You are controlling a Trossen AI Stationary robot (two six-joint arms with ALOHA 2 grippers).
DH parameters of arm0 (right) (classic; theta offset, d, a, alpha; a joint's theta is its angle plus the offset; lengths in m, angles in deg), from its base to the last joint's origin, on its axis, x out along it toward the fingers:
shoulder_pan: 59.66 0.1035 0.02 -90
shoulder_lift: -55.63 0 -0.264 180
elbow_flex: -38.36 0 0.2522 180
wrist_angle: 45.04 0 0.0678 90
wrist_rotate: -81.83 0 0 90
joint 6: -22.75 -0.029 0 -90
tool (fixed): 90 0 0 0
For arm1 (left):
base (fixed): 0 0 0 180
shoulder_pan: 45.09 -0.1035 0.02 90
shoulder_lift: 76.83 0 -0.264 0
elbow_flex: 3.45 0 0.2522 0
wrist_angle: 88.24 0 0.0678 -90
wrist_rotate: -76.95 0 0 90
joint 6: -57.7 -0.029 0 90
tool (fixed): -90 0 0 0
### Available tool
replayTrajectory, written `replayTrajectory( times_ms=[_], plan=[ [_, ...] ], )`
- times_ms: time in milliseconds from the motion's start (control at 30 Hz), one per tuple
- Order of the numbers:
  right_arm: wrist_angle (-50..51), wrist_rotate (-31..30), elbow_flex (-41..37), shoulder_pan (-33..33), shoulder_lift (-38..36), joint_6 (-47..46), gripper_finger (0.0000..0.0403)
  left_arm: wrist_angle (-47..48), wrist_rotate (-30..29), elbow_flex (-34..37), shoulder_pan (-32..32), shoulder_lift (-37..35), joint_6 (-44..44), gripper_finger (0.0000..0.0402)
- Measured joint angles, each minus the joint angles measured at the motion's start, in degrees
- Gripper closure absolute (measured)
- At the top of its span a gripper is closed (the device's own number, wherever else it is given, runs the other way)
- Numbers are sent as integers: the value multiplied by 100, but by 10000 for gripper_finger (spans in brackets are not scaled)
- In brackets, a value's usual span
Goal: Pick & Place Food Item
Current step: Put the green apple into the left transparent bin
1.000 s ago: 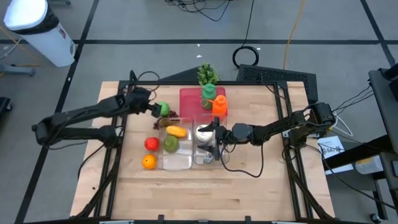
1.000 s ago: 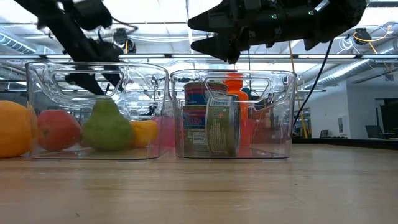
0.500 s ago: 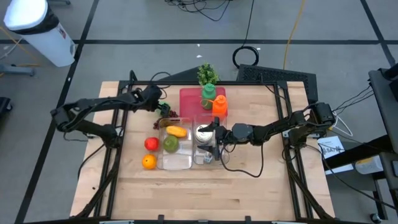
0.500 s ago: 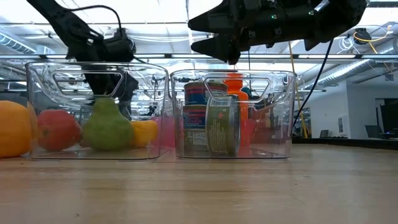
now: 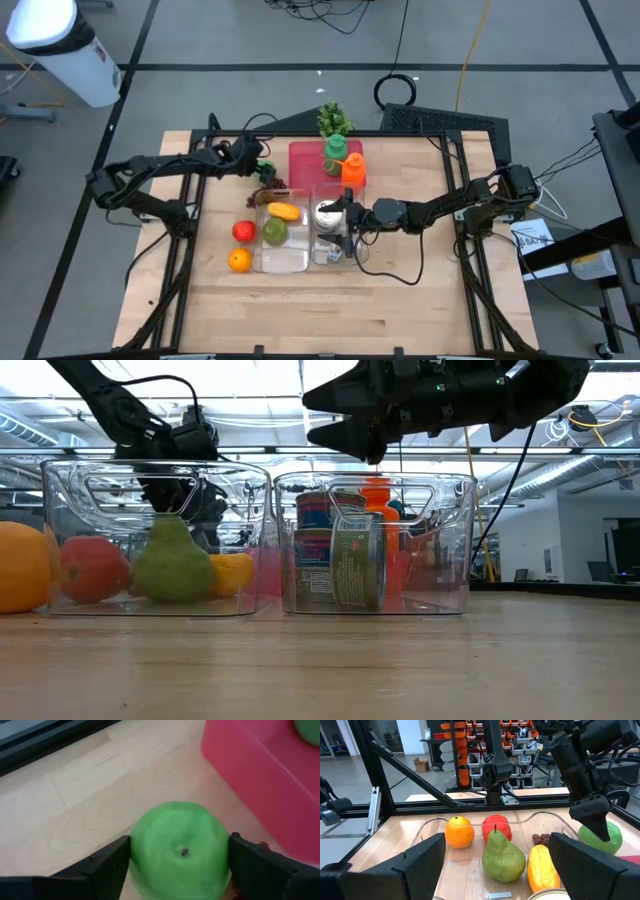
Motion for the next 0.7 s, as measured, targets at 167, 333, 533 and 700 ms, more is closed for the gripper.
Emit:
replayTrajectory(
  times_ms=[167,333,533,700],
  plan=[
    [17,0,0,0,0,0,69,-72,-502,27,-10,-175,61,142],
    [24,0,0,0,1,0,69,-63,-441,44,19,-661,113,148],
    [65,0,2,0,2,0,69,-221,-353,28,342,-1640,120,143],
    [109,0,2,-2,2,74,69,-209,-256,28,965,-2635,123,160]
  ],
)
